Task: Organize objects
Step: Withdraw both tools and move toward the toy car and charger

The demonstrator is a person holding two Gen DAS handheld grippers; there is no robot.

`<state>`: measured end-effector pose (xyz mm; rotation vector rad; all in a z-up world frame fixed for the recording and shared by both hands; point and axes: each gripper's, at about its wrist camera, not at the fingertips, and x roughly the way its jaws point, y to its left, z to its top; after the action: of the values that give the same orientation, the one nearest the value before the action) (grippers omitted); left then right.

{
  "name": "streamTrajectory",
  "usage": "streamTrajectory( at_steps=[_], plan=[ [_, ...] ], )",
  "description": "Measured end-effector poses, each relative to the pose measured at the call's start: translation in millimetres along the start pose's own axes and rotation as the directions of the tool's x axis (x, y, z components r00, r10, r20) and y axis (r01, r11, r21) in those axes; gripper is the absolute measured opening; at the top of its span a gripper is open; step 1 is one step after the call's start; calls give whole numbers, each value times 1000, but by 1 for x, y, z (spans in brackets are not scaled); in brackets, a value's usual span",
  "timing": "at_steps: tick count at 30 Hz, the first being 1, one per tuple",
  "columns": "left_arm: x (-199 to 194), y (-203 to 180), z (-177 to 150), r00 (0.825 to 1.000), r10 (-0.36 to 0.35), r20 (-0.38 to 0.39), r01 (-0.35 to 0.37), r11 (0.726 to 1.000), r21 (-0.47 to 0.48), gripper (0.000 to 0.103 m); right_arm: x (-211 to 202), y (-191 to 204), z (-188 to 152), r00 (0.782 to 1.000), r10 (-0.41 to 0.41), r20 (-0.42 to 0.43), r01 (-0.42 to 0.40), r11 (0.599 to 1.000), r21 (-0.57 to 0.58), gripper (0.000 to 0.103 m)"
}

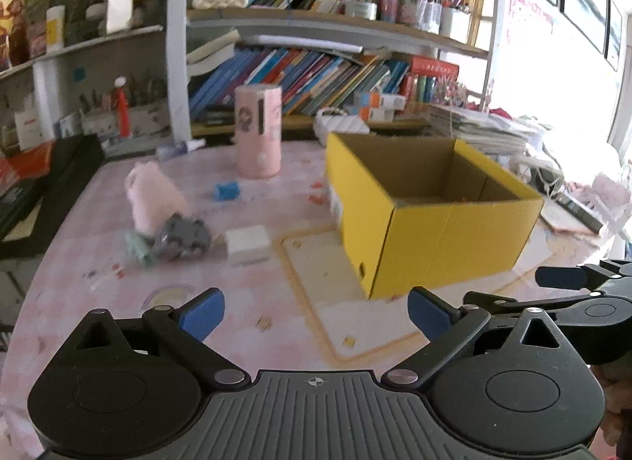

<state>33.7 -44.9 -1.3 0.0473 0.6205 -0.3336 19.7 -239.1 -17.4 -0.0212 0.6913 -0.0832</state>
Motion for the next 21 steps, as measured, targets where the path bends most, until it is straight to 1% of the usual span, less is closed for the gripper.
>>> streamTrajectory(
  at_steps=[7, 10, 16, 21],
  plan=[
    [-19, 23, -24, 998, 36, -48, -37, 999, -6, 100, -10, 34, -23, 997, 46, -60, -46, 999, 11, 85],
    [-26, 33, -31, 997, 45, -62, -47, 999, -21, 100, -12, 44, -26, 996, 59, -73, -58, 998, 16, 86],
    [-39, 52, -41, 995, 69, -68, -73, 996, -52, 100, -19, 65, -33, 992, 91, -83, -92, 996, 0, 88],
    [-52, 67, -46, 994, 94, -58, -98, 992, -83, 100, -21, 83, -35, 989, 118, -92, -121, 992, -24, 89]
  ],
)
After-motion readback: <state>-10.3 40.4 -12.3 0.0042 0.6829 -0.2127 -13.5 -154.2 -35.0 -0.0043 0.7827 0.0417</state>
